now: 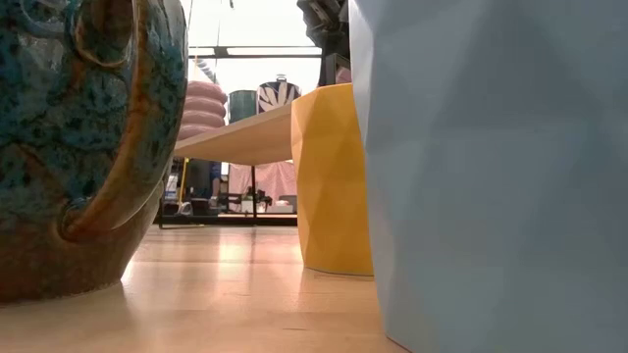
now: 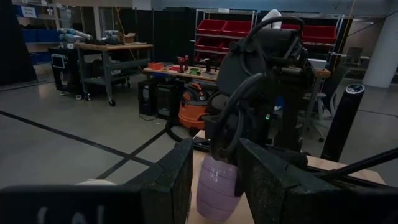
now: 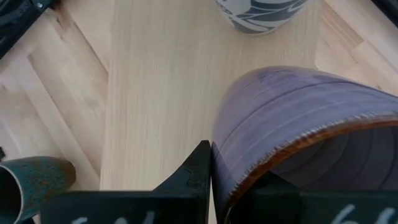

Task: Place coffee mugs
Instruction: Put the purple patterned mug on the shelf

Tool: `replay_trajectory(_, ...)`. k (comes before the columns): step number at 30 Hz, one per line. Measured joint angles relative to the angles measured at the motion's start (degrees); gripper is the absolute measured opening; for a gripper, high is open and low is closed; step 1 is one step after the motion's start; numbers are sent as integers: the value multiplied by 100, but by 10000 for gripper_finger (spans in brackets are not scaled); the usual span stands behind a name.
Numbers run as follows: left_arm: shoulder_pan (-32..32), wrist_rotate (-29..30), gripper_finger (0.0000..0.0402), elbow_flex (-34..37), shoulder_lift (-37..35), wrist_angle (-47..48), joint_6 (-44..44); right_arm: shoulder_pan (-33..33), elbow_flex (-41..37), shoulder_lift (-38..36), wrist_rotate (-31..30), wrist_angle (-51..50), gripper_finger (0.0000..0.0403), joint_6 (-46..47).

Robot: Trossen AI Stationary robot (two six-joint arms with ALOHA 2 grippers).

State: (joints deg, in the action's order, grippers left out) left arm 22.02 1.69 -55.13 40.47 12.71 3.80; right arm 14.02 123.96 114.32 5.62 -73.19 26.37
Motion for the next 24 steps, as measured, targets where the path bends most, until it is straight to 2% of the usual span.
replay_trajectory(18,0,0,133,0,1,-1,-13,-17,-212,-33,324,-20,35,39)
replay_trajectory(24,-2,0,133,0,2,0,-13,-17,-228,0,365,183,53,44)
